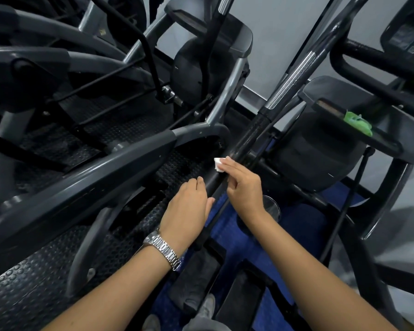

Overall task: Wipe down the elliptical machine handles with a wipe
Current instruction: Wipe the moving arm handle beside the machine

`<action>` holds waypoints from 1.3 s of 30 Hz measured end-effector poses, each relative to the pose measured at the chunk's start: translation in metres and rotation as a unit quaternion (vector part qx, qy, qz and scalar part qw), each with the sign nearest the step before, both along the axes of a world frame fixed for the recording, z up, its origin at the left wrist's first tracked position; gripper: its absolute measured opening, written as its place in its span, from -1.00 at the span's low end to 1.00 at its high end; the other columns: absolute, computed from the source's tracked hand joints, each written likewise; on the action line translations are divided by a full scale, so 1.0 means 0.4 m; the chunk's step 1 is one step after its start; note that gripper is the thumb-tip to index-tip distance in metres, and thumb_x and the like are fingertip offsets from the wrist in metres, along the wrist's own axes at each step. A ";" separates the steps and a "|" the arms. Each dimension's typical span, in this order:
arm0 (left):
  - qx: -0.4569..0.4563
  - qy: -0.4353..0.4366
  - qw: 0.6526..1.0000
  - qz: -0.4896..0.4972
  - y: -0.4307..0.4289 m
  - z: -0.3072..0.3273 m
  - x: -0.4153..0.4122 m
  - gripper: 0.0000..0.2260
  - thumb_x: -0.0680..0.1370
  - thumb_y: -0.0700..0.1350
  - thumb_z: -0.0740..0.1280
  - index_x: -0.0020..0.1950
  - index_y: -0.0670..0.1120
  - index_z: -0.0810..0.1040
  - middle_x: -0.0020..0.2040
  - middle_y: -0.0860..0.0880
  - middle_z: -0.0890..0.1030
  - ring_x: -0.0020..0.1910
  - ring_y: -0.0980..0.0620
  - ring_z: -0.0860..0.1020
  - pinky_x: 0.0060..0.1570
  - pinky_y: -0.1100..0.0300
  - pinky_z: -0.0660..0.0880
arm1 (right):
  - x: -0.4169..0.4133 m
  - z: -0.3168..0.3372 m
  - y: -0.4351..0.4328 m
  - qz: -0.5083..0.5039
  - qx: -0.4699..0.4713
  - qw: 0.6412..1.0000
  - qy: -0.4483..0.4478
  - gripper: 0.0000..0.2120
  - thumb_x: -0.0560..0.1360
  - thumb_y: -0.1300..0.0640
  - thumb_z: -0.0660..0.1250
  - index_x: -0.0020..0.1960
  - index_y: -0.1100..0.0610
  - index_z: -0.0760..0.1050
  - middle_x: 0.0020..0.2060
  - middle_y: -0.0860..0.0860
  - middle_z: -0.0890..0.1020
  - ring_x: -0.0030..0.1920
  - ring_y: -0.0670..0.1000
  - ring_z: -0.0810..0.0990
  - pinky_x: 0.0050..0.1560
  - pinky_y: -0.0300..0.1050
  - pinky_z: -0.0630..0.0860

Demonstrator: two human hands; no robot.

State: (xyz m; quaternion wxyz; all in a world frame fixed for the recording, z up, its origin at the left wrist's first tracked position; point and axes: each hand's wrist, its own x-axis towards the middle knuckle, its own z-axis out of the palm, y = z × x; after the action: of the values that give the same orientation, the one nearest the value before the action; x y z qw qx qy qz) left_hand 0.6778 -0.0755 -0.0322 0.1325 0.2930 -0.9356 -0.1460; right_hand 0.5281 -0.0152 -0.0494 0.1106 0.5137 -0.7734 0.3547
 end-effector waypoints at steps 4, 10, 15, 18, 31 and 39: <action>-0.005 -0.003 1.000 0.002 -0.002 0.000 -0.001 -0.48 0.64 0.08 0.06 0.50 -0.20 0.13 0.26 -0.07 0.42 0.21 0.03 0.41 0.16 0.24 0.38 | -0.031 0.013 -0.032 -0.063 0.005 0.996 -0.058 -0.51 0.40 0.58 0.20 0.19 0.20 0.59 0.16 0.05 0.63 0.30 0.01 0.50 0.37 -0.16 0.36; 0.004 -0.002 1.000 -0.001 0.000 0.001 -0.001 -0.47 0.64 0.08 0.07 0.50 -0.21 0.13 0.29 -0.08 0.41 0.24 0.03 0.41 0.19 0.24 0.39 | 0.000 -0.006 -0.005 -0.016 -0.001 0.992 -0.127 -0.49 0.41 0.58 0.17 0.21 0.19 0.57 0.22 -0.01 0.57 0.35 -0.05 0.44 0.42 -0.19 0.29; 0.008 -0.001 1.000 -0.003 -0.002 0.000 -0.001 -0.47 0.64 0.07 0.07 0.50 -0.20 0.12 0.28 -0.08 0.40 0.23 0.03 0.41 0.17 0.24 0.39 | 0.005 0.006 -0.039 -0.077 -0.057 0.974 -0.207 -0.60 0.48 0.52 0.18 0.18 0.21 0.59 0.22 0.09 0.58 0.33 -0.05 0.46 0.39 -0.11 0.35; 0.010 -0.002 1.000 -0.003 0.000 0.003 0.000 -0.47 0.64 0.08 0.06 0.51 -0.19 0.11 0.30 -0.07 0.39 0.25 0.05 0.40 0.18 0.25 0.38 | 0.049 -0.001 -0.011 -0.022 -0.037 0.977 -0.207 -0.57 0.46 0.54 0.18 0.17 0.20 0.59 0.22 -0.01 0.57 0.34 -0.11 0.44 0.41 -0.20 0.29; 0.053 0.016 0.998 -0.003 -0.005 0.005 0.001 -0.47 0.63 0.07 0.10 0.50 -0.20 0.16 0.28 -0.08 0.42 0.26 0.01 0.41 0.20 0.22 0.40 | 0.054 0.014 0.020 -0.027 -0.058 0.967 -0.247 -0.60 0.44 0.54 0.19 0.07 0.20 0.65 0.12 0.00 0.64 0.23 -0.16 0.54 0.30 -0.24 0.42; 0.094 0.117 0.988 0.033 -0.028 0.025 -0.055 -0.54 0.58 0.09 0.22 0.39 -0.14 0.39 0.24 -0.02 0.46 0.22 0.01 0.42 0.19 0.16 0.40 | -0.079 0.106 0.059 -0.082 -0.130 0.787 -0.598 -0.70 0.40 0.55 0.24 -0.17 0.22 0.62 -0.29 0.10 0.62 -0.25 0.04 0.55 -0.22 -0.17 0.48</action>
State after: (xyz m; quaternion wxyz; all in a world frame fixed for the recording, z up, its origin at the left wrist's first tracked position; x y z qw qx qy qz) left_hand 0.6557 -0.0869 -0.0221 0.2176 0.3157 -0.8856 -0.2620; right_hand 0.4964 0.0082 -0.0068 -0.2791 0.1140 -0.6705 0.6779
